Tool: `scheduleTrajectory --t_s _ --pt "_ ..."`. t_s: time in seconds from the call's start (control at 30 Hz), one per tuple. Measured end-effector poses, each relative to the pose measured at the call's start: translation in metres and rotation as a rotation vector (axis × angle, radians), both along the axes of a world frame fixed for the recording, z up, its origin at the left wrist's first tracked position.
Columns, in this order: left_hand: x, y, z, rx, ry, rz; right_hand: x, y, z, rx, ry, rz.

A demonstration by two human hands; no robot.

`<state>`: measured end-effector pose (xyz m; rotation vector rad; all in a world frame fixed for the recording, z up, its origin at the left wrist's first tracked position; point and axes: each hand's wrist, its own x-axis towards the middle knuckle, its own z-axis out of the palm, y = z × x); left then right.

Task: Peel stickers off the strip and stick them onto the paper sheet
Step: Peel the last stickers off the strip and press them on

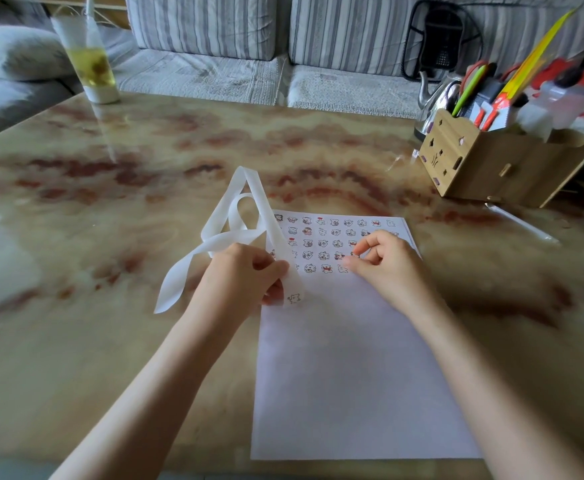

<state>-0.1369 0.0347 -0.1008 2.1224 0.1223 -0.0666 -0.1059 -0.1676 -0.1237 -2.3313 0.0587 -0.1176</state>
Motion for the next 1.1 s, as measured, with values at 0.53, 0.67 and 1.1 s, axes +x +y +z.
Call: scheduleTrajectory --t_s 0.53,0.67,1.1 --pt "-0.001 -0.002 0.017 -0.412 -0.079 0.041 -0.037 0.032 0.038 0.284 -0.099 0.369" --pt "-0.003 -0.005 0.019 -0.448 -0.090 0.049 -0.037 0.033 0.038 0.362 -0.112 0.342" --pt "-0.007 -0.010 0.022 -0.493 0.005 -0.050 -0.037 0.032 0.036 0.405 -0.199 0.278"
